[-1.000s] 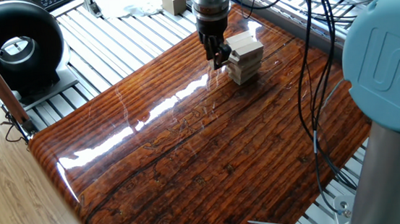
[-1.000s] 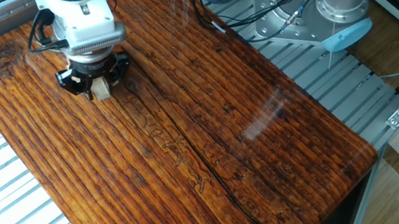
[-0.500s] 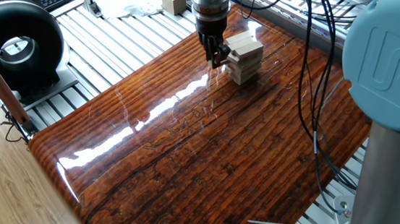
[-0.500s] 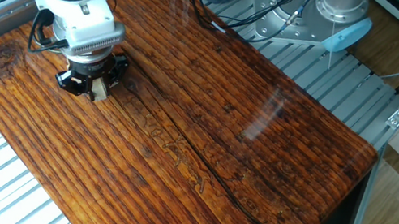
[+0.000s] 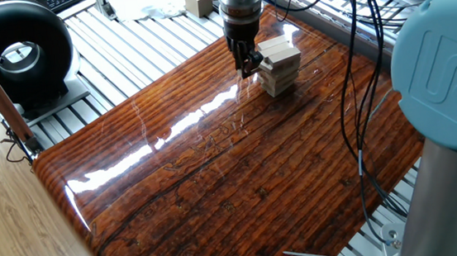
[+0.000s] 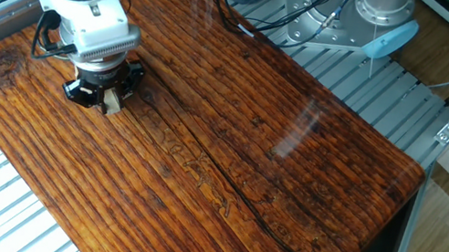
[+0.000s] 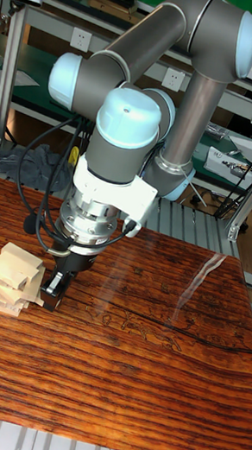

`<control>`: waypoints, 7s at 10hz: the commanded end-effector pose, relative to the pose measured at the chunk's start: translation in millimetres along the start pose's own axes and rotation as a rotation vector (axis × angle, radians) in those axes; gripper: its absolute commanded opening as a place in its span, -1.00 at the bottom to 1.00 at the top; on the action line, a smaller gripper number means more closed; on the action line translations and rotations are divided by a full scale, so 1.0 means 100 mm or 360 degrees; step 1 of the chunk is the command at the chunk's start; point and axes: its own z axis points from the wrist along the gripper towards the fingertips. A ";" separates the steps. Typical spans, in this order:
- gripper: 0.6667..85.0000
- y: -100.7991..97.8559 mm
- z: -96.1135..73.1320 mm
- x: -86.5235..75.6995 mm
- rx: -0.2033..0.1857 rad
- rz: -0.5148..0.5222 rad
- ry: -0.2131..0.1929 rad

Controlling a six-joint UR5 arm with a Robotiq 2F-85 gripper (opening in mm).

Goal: Play Jenga

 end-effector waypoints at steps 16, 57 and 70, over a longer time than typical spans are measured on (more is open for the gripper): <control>-0.41 0.00 -0.03 -0.15 -0.0010 0.0048 -0.0058; -0.42 -0.08 -0.12 -0.74 -0.0015 0.0131 -0.0140; -0.45 -0.15 0.00 -0.75 0.0014 0.0127 -0.0139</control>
